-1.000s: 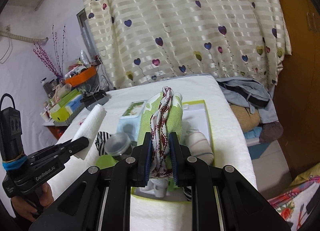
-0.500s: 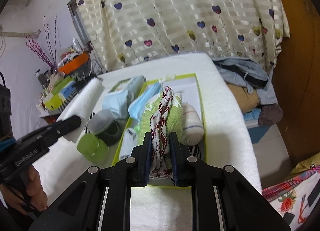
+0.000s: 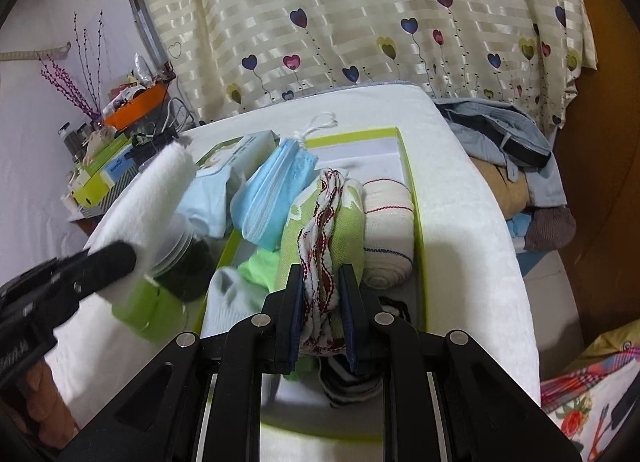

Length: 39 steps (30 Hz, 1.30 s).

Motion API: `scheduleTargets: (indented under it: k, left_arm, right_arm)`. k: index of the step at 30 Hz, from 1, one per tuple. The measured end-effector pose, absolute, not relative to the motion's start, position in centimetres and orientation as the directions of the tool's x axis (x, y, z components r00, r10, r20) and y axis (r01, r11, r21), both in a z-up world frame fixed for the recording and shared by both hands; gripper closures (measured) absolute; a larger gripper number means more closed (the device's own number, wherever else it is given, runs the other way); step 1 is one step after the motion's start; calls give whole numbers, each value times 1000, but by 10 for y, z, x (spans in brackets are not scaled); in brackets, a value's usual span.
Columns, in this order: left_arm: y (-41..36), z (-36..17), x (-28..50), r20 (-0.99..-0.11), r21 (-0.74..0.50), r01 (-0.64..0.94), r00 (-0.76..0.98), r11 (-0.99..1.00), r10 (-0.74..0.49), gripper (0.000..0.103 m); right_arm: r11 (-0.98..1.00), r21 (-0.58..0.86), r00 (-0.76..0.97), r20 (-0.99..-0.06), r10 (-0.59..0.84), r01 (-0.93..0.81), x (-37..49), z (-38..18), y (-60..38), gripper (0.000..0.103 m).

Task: Organize soft objects
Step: 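Lower and open the right gripper in the box while the left gripper releases the foam roll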

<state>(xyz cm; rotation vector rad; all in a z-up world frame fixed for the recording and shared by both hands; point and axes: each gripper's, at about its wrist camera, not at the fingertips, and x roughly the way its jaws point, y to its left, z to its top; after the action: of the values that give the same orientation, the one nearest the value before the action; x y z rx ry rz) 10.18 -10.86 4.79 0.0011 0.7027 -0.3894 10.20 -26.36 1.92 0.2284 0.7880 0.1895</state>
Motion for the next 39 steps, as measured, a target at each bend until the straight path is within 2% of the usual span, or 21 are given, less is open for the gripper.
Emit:
scheduleTargets:
  k: [4, 7, 10, 11, 12, 29, 32, 35, 39]
  left_arm:
    - [-113, 44, 111, -640, -126, 348, 687, 929, -344, 89]
    - [-117, 41, 118, -647, -127, 347, 681, 929, -343, 89]
    - [-121, 38, 124, -654, -128, 348, 675, 929, -343, 89]
    - [-123, 36, 126, -657, -129, 349, 671, 928, -344, 89]
    - [-125, 35, 128, -659, -131, 352, 668, 927, -347, 89]
    - [-172, 10, 166, -706, -117, 384, 616, 916, -348, 88]
    - [-172, 12, 164, -698, -105, 386, 628, 916, -344, 86]
    - [-172, 16, 159, -690, -111, 397, 629, 911, -358, 79]
    - [-170, 22, 151, -685, -113, 402, 631, 909, -364, 77]
  right_arm:
    - [956, 278, 693, -672, 260, -89, 117, 18, -263, 85]
    - [954, 288, 691, -672, 266, -86, 123, 17, -265, 81]
    - [956, 279, 714, -651, 259, -93, 118, 22, -267, 69]
    - [956, 277, 722, -642, 259, -96, 114, 24, -269, 59]
    - [957, 275, 730, -634, 256, -96, 111, 27, -270, 57]
    - [943, 330, 771, -591, 236, -36, 95, 36, -308, 57]
    - [943, 331, 773, -588, 240, -41, 93, 36, -309, 57]
    - [945, 323, 775, -583, 243, -53, 92, 38, -308, 57]
    - [949, 310, 781, -577, 239, -61, 87, 42, -303, 56]
